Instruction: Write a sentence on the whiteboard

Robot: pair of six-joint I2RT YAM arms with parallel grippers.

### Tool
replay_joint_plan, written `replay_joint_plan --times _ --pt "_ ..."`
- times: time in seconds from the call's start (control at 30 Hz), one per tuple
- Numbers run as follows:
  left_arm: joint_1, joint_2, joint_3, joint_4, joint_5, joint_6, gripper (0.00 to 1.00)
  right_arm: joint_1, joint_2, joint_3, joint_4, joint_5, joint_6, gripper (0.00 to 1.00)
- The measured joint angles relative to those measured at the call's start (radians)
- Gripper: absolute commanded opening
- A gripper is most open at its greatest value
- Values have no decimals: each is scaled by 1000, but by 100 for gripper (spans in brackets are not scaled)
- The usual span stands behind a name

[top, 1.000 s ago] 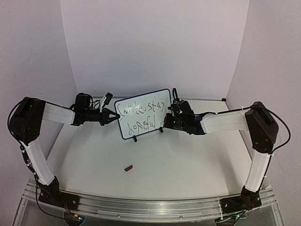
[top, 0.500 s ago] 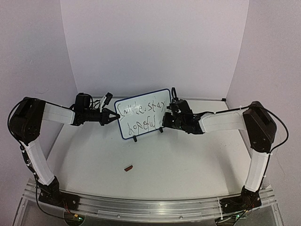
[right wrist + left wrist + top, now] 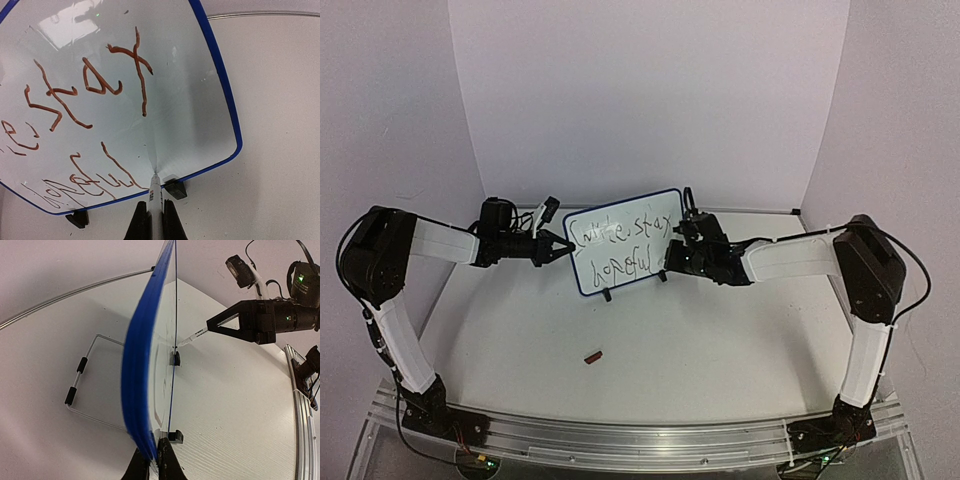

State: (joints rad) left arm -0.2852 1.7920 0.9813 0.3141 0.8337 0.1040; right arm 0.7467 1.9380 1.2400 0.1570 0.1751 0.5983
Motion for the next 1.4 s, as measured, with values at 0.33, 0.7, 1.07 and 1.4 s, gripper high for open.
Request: replay_joint_plan --times 0.33,0.7,1.07,1.4 --pt "0 0 0 0 0 0 0 0 9 8 -1 1 -2 0" --pt "0 0 0 0 0 0 0 0 9 10 -1 4 -7 0" --pt "0 0 0 0 0 0 0 0 9 10 -1 3 -9 0" --pt "-2 0 0 -3 -31 8 25 0 -64 -64 -10 -44 -31 0"
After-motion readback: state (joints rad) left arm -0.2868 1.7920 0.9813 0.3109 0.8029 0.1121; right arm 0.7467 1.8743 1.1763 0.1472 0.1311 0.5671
